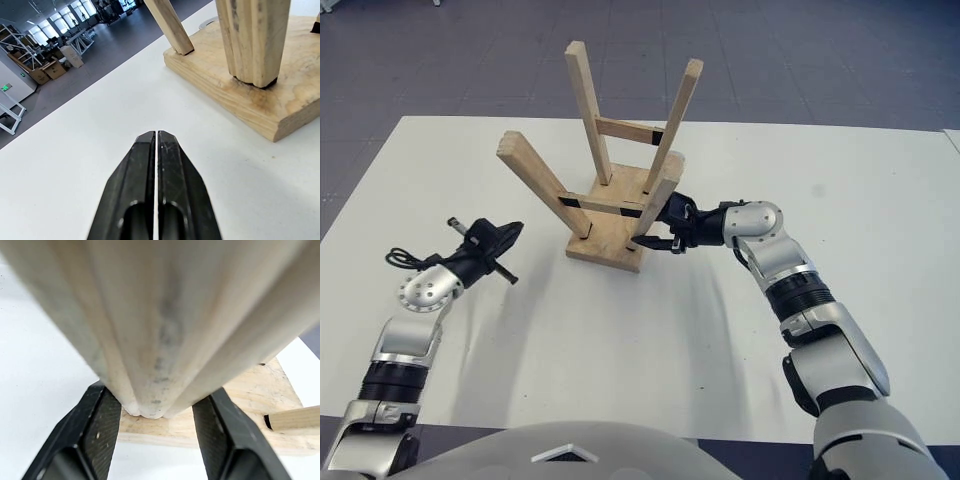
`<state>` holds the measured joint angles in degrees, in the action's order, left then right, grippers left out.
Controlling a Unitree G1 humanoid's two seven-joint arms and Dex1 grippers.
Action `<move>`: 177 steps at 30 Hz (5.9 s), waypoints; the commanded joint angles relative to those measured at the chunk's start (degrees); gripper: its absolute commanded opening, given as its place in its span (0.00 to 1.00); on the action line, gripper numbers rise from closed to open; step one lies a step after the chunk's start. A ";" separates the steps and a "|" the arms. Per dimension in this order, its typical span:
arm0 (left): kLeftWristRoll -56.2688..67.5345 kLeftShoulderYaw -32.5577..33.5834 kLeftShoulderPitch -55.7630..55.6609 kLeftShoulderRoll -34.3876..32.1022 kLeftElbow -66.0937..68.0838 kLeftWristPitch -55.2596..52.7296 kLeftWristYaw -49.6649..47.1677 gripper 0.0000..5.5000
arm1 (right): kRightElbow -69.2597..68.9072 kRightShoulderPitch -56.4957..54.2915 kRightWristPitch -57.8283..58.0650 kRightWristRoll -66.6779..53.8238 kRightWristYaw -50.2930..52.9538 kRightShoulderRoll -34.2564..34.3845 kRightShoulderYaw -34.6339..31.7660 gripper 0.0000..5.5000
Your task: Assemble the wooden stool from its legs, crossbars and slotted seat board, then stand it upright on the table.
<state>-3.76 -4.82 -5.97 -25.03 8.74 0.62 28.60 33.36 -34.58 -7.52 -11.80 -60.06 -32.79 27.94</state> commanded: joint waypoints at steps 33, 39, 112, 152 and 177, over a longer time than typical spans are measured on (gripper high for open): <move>-3.29 -10.80 -7.63 11.57 -3.64 -23.54 -1.72 0.02 | -61.41 -4.90 63.06 -33.97 65.59 22.43 -48.83 0.55; -3.29 -10.90 -7.11 11.84 -4.12 -23.47 -2.48 0.02 | -65.55 -2.46 68.14 -38.31 67.28 20.32 -46.33 0.55; -2.04 -16.77 -24.56 10.94 21.88 -32.90 18.40 0.02 | 36.19 -14.92 7.20 8.12 36.11 20.62 -22.42 0.50; 3.39 4.21 -16.06 -3.06 1.49 -32.20 -0.80 0.02 | -66.92 26.30 59.24 -30.47 23.24 1.15 -19.25 0.50; 3.61 3.16 -14.26 -0.65 1.63 -30.26 -1.41 0.02 | -48.42 23.85 41.76 -4.98 30.76 12.57 -9.80 0.24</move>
<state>-0.20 -2.08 -20.75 -25.24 10.41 -29.46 27.60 -15.53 -12.14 35.19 -17.06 -26.72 -17.92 18.62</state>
